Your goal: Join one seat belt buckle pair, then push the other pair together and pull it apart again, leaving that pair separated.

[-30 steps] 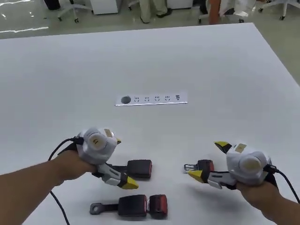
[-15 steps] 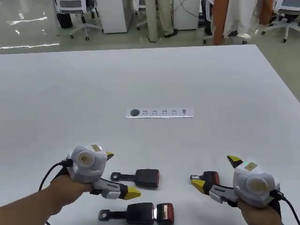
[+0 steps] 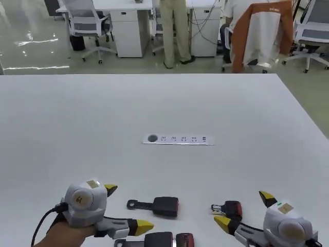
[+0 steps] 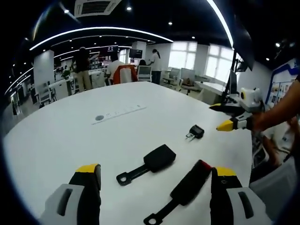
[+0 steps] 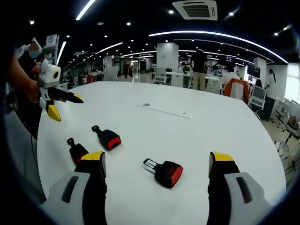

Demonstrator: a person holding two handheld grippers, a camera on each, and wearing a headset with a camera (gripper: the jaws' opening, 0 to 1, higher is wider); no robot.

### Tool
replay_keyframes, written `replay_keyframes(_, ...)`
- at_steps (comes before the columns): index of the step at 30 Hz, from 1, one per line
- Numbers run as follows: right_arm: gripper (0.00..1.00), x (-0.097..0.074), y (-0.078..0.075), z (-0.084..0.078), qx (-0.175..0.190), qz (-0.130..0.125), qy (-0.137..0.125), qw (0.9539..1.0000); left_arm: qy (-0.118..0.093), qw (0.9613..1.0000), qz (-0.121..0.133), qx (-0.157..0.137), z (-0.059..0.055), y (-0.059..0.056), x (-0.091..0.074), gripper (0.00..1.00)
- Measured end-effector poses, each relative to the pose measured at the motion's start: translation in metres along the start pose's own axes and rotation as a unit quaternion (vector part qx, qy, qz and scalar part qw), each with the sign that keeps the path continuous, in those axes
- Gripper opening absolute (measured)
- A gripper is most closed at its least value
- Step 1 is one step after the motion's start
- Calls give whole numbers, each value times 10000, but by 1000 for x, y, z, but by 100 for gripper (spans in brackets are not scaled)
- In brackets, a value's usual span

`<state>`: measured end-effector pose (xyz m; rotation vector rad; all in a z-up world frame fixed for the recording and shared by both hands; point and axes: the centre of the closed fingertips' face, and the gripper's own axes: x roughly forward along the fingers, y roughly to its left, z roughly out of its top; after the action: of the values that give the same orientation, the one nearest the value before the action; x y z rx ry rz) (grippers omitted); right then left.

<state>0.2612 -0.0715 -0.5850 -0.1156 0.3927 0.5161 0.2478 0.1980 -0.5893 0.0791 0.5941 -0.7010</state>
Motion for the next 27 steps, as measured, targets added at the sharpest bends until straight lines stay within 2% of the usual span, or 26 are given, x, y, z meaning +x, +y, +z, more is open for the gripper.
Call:
replay_keyframes(2, 91, -9, 3, 0, 22, -89, -34, 10000, -149, 9998, 32, -98, 5, -7, -8, 100)
replay_keyframes(3, 91, -12, 5, -1, 20, -98, -25, 9999, -157, 9998, 33, -109, 6, -11, -12, 100)
replay_keyframes(5, 92, -17, 7, -3, 31, -144, -7, 9999, -206, 9997, 42, -127, 4, -13, -18, 100)
replay_keyframes(6, 92, -20, 6, -4, 86, -193, -43, 9998, -303, 9993, 34, -193, 4, -14, -22, 100)
replay_keyframes(9, 93, -30, 12, -6, 127, -257, -59, 9996, -321, 9991, 119, -269, -2, -13, -31, 100)
replay_keyframes(12, 94, -41, 16, -6, 159, -332, -106, 9993, -409, 9983, 173, -367, -6, -18, -41, 100)
replay_keyframes(13, 94, -44, 16, -7, 183, -375, -123, 9991, -414, 9983, 194, -372, -10, -17, -44, 100)
replay_keyframes(17, 95, -54, 22, -8, 174, -405, -149, 9989, -433, 9980, 234, -406, -15, -22, -57, 100)
replay_keyframes(20, 96, -59, 23, -9, 171, -410, -182, 9988, -461, 9977, 282, -418, -21, -18, -63, 100)
replay_keyframes(27, 97, -73, 38, -14, 52, -335, -198, 9992, -529, 9970, 393, -405, -24, -33, -87, 100)
